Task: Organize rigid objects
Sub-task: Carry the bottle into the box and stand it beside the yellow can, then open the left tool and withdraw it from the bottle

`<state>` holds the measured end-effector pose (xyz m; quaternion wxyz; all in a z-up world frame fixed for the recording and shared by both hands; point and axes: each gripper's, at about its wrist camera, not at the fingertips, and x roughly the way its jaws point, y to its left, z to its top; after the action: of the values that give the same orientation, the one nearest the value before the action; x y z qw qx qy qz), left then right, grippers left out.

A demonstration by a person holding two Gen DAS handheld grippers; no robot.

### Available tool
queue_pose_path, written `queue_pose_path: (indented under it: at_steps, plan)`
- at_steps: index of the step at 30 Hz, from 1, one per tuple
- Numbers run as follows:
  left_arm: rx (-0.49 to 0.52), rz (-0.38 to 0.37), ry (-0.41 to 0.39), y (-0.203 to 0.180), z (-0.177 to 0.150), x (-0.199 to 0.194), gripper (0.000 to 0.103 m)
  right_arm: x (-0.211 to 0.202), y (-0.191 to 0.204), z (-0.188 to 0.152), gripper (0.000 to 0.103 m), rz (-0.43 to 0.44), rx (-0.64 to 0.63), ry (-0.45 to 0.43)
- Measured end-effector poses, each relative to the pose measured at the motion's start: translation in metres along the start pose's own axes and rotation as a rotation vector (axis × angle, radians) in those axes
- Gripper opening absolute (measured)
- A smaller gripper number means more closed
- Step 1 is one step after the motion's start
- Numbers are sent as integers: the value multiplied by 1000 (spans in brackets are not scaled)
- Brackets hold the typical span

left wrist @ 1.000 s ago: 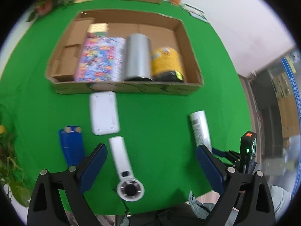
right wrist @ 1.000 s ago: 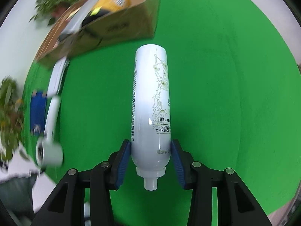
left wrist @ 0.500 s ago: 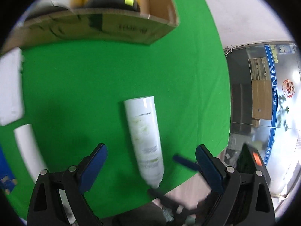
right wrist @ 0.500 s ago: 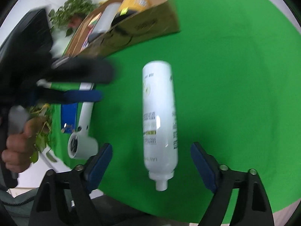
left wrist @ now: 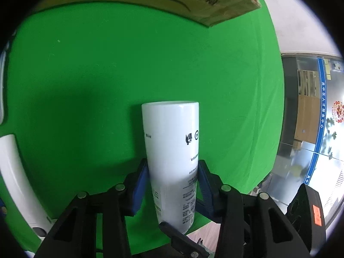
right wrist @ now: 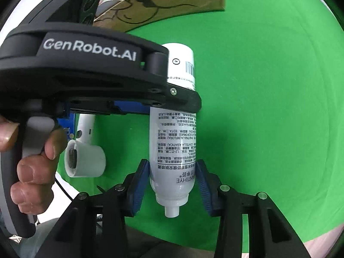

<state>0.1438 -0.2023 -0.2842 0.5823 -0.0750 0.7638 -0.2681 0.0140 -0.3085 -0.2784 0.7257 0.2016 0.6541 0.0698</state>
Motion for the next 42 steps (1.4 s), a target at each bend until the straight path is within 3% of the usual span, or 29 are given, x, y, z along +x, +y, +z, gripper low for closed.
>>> queue_pose_path:
  at_steps: [3,6,8,11,16,22,28,35,39,40,42]
  plan:
    - [24,2,-54,-12,3,-31,43,-24,7,10,42,18,-11,-39]
    - [107,-11,-170,-44,17,-93,43,-78,30,28,42,23,-59,-163]
    - [157,-34,-259,-65,29,-139,43,-128,44,52,42,49,-70,-286]
    - [248,-39,-355,-100,62,-195,43,-175,56,93,42,46,-83,-389]
    - [339,-25,-398,-136,123,-232,43,-212,58,169,42,32,-97,-436]
    - [284,-63,-308,-117,184,-210,43,-193,38,229,42,26,-61,-378]
    - [210,-63,-173,-85,237,-152,43,-124,8,269,42,24,-16,-271]
    - [187,-31,-56,-66,245,-107,43,-77,-15,279,42,15,47,-185]
    - [167,14,-57,-71,237,-112,43,-74,-17,278,42,-48,63,-179]
    - [180,9,-75,-73,233,-119,43,-77,-17,281,44,-55,66,-191]
    - [215,-3,-138,-80,219,-140,43,-92,-14,273,64,-78,54,-219]
